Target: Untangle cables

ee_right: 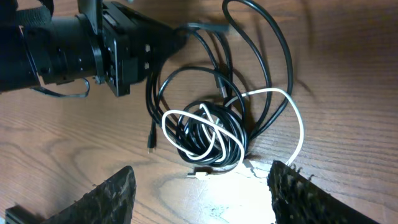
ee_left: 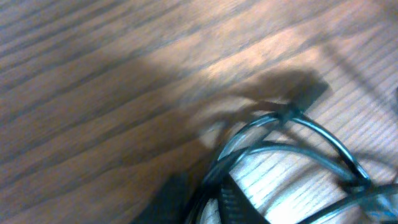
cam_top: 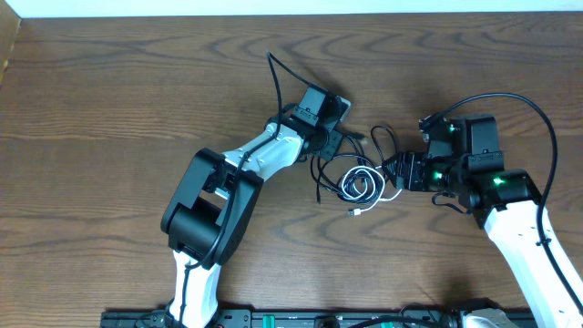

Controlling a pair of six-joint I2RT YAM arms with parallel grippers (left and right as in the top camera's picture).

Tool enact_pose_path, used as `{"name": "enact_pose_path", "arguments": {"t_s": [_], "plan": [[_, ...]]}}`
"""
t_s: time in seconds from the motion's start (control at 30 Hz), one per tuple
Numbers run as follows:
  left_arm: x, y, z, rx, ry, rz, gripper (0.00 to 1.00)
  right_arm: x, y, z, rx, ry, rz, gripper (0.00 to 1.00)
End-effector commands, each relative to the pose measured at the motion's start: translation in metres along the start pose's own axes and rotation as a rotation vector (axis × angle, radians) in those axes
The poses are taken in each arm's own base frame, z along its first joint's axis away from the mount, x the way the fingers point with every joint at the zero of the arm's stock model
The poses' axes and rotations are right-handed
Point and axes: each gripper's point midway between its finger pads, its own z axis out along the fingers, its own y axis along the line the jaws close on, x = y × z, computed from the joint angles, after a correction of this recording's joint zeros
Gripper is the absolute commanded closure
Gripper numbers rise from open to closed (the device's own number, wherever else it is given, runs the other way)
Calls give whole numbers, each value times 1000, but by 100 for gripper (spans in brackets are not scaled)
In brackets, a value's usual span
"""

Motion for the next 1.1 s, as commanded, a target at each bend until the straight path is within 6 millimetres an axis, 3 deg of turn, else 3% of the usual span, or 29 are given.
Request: {"name": "enact_pose_path", "arguments": {"t_s": [0.0, 0.2, 0.47, 0.6, 0.7, 0.8, 1.07], "plan": [[52, 22, 25, -106, 156, -26, 92, 4, -6, 3, 33, 4, -13, 36], [40, 22, 3, -127, 131, -27, 93, 10, -17, 11, 62, 0, -12, 39], [-12, 6, -60, -96, -44, -56, 92, 23, -28, 28, 55, -7, -15, 39], [-24, -12, -85, -19, -89, -48, 93, 31, -33, 35, 54, -10, -16, 39], [-25, -26, -98, 51, -91, -43, 93, 33, -36, 41, 50, -24, -21, 39], [-21, -28, -100, 59, -76, -51, 93, 33, -38, 42, 49, -32, -20, 43], [23, 1, -101, -118, 88, -217, 93, 31, -37, 43, 43, -46, -27, 45]]}}
